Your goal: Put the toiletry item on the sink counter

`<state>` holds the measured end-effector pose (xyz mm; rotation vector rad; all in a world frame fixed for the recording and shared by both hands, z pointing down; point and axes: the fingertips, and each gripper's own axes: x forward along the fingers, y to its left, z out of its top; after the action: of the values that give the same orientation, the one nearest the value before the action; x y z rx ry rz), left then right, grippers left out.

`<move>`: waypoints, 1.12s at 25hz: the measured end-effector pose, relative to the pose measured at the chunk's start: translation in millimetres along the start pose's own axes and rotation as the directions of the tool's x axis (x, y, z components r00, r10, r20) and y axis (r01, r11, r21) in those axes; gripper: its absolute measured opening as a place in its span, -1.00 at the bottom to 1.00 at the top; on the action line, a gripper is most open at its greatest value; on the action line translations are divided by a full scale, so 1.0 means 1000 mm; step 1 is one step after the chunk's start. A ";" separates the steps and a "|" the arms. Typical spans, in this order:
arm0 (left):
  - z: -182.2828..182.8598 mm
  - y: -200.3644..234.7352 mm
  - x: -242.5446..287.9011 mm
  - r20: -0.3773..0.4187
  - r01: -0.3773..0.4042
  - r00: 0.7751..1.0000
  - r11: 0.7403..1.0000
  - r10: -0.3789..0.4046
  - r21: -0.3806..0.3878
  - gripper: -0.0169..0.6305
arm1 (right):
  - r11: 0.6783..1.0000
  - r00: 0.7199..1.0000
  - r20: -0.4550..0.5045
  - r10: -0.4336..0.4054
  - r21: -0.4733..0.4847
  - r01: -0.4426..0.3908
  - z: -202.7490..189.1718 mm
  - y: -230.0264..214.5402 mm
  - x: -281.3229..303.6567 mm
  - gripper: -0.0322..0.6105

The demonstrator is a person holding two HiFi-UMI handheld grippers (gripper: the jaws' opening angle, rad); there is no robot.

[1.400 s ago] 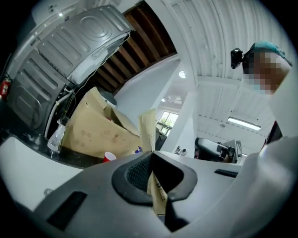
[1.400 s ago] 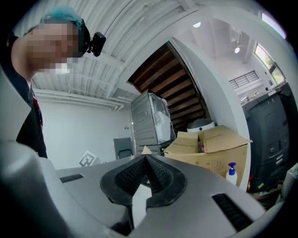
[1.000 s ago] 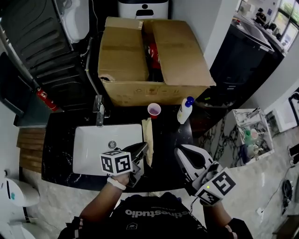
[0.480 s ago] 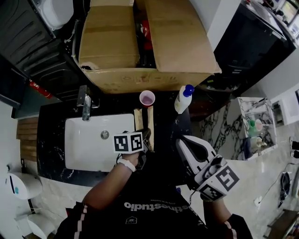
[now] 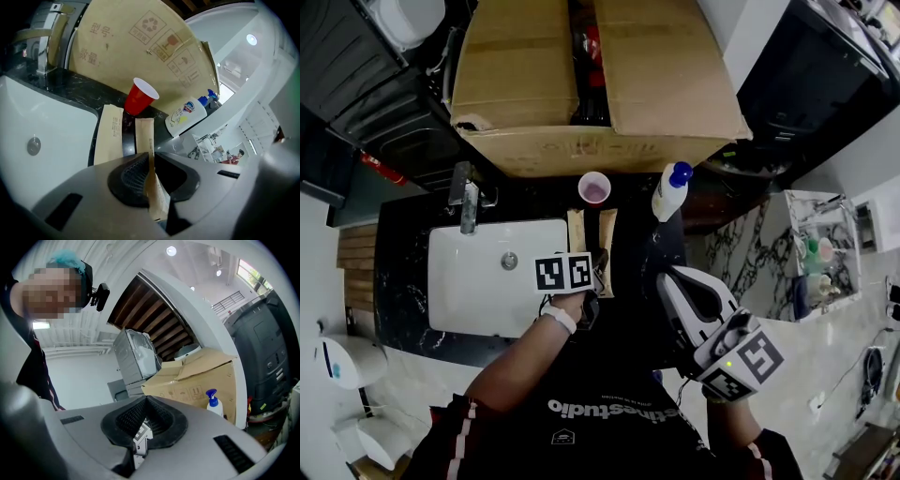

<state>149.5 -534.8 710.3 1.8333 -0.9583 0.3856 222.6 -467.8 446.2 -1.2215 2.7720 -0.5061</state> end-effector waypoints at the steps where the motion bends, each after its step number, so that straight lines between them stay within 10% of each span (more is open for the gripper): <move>1: 0.001 -0.001 0.000 0.005 0.003 1.000 1.000 -0.003 0.000 -0.81 | 1.000 1.000 0.001 -0.003 0.000 0.003 0.000 -0.002 -0.001 -0.78; 14: 0.037 -0.019 -0.068 0.188 0.015 0.982 0.994 -0.035 0.109 -0.66 | 0.999 0.999 0.029 0.037 0.004 -0.037 0.009 0.006 0.005 -0.78; 28: 0.062 0.009 -0.319 0.557 -0.163 0.825 0.907 -0.091 0.389 -0.89 | 0.979 0.988 0.018 0.152 -0.144 -0.148 0.014 0.171 0.053 -0.78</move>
<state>-69.6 -450.7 485.7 2.4036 -1.3988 0.0559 68.8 -402.8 380.9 -1.0228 2.8884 -0.2808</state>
